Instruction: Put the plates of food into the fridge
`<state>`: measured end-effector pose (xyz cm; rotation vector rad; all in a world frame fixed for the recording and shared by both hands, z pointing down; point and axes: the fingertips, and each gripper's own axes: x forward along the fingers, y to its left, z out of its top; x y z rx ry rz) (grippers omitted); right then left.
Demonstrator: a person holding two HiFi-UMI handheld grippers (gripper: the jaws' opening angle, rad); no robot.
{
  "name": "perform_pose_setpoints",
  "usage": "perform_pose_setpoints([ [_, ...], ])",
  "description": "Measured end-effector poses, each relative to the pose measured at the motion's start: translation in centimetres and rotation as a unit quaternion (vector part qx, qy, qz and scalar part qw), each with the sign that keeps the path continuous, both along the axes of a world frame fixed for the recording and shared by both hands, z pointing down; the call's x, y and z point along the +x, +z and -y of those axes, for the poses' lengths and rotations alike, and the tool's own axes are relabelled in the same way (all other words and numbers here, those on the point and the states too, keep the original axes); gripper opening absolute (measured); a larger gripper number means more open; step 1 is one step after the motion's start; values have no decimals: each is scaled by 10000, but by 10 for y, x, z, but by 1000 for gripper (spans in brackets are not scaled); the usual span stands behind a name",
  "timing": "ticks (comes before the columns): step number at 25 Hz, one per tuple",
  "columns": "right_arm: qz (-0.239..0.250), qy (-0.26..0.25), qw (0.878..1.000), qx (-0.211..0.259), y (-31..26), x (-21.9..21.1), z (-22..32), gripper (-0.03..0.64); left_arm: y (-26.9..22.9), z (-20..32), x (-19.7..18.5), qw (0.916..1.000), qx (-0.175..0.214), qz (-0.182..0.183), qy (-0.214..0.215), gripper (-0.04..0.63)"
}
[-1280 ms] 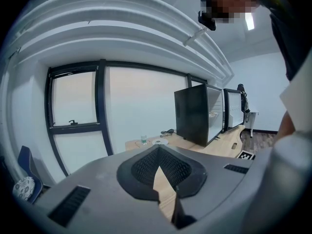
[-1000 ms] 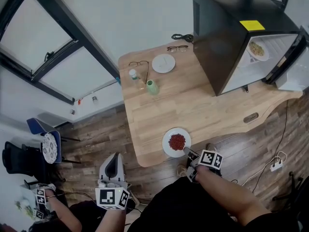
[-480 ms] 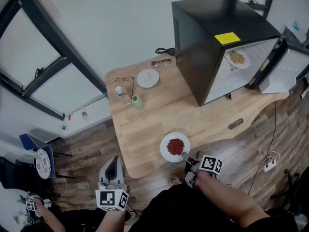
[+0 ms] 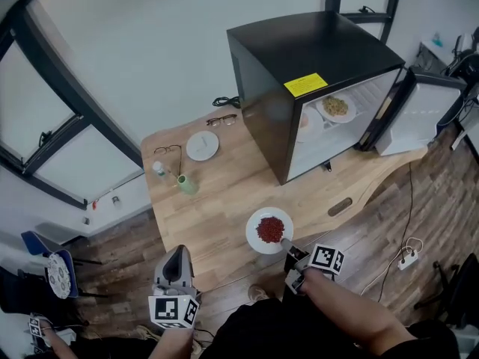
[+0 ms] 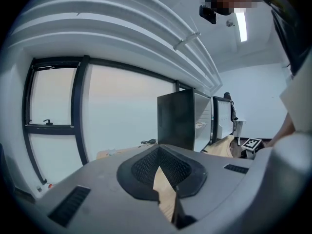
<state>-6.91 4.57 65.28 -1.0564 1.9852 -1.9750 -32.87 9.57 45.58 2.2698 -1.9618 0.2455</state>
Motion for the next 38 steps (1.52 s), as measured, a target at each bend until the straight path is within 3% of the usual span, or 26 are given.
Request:
perform_pose_setpoints([
  [14,-95,423,9990,128,-21,104,79,29,-12,84,94,9989,102,-5,457,5],
  [22,133,748,9968,258,-37,148,126,29,-27,130,139,9978,211,162,612,5],
  [30,185,711,9969,285,-39,175,168,29,-43,164,184,9962,320,321,738,5],
  [38,75,440,9988,176,-30,177,210,31,-34,188,193,9986,278,189,417,5],
])
